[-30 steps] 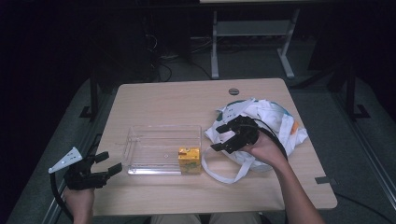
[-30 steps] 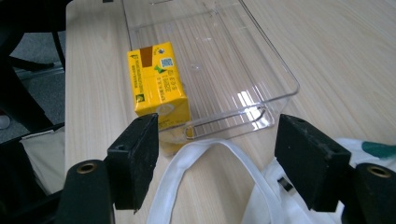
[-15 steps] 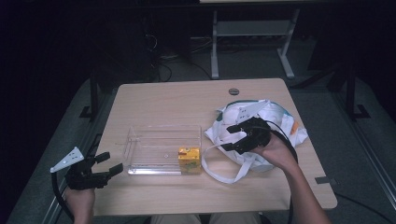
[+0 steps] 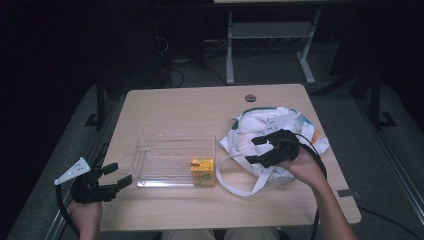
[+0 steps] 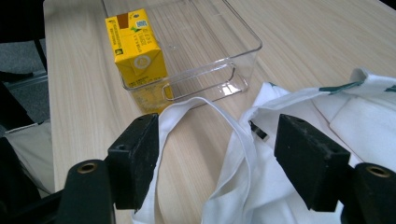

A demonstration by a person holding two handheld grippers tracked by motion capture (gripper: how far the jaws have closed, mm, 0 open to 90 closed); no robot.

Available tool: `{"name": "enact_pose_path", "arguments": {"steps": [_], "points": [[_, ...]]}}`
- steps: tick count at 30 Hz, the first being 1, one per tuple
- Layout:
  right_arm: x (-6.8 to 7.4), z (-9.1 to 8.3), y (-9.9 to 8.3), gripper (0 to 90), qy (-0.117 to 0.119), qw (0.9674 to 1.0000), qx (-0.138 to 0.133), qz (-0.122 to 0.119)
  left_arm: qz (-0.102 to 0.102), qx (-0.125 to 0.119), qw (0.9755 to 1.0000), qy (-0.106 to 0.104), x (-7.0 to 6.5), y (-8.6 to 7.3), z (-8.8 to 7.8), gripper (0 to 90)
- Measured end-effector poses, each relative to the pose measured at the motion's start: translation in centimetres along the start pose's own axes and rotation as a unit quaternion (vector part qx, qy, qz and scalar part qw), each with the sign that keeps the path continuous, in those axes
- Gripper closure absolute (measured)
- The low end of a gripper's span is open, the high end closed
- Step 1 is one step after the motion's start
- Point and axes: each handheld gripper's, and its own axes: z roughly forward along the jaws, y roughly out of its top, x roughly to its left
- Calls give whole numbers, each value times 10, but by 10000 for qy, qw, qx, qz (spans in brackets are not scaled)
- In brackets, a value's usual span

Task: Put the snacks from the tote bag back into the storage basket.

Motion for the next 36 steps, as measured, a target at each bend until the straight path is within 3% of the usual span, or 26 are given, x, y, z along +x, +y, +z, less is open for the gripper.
{"name": "enact_pose_path", "arguments": {"steps": [20, 36], "points": [[-5, -16, -35, 304, -139, 9992, -152, 338, 40, 51, 10000, -5, 0, -1, 1, 126], [-6, -27, -54, 304, -255, 9984, -222, 453, 78, 60, 10000, -8, -1, 0, 2, 126]]}}
